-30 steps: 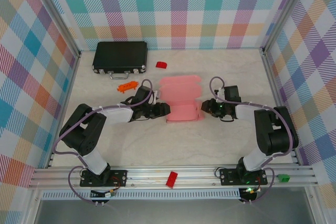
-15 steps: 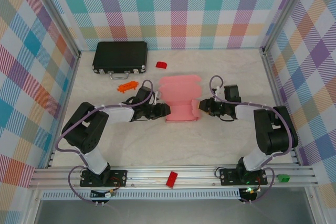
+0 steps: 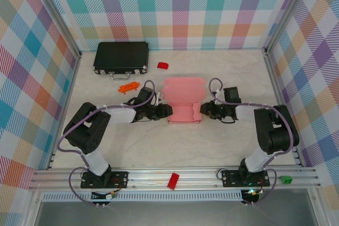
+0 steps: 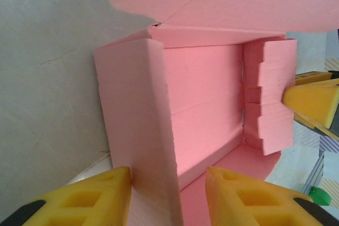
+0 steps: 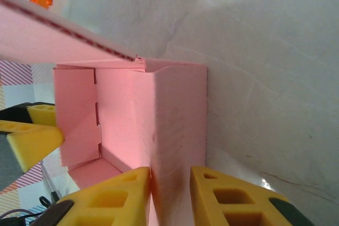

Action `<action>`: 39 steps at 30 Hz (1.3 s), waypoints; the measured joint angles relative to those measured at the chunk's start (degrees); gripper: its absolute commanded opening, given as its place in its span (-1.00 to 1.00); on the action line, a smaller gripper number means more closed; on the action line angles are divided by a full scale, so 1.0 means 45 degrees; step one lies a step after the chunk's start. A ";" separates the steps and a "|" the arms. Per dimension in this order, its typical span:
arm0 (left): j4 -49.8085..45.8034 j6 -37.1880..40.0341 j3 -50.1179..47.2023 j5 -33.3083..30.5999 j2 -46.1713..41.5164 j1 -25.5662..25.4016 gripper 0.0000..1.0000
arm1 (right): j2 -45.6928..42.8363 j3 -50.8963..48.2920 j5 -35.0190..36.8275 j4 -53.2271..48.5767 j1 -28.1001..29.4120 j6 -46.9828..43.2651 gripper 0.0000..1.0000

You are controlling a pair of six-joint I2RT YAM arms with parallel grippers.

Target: Fold the paper box

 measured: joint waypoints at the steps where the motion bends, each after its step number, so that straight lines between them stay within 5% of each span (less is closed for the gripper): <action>1: 0.0015 -0.0029 0.0000 0.0005 0.0000 0.0000 -0.19 | 0.0000 0.0039 0.0131 -0.0053 0.0087 -0.0034 -0.51; 27: 0.0733 -0.0520 0.0000 0.0117 0.0355 -0.0384 -0.40 | -0.0874 0.1311 0.7431 -0.3211 0.2681 -0.0748 -0.56; 39: 0.1078 -0.0597 0.0000 0.0335 0.0573 -0.0500 -0.48 | -0.0495 0.1715 0.8884 -0.3672 0.3118 -0.0695 -0.54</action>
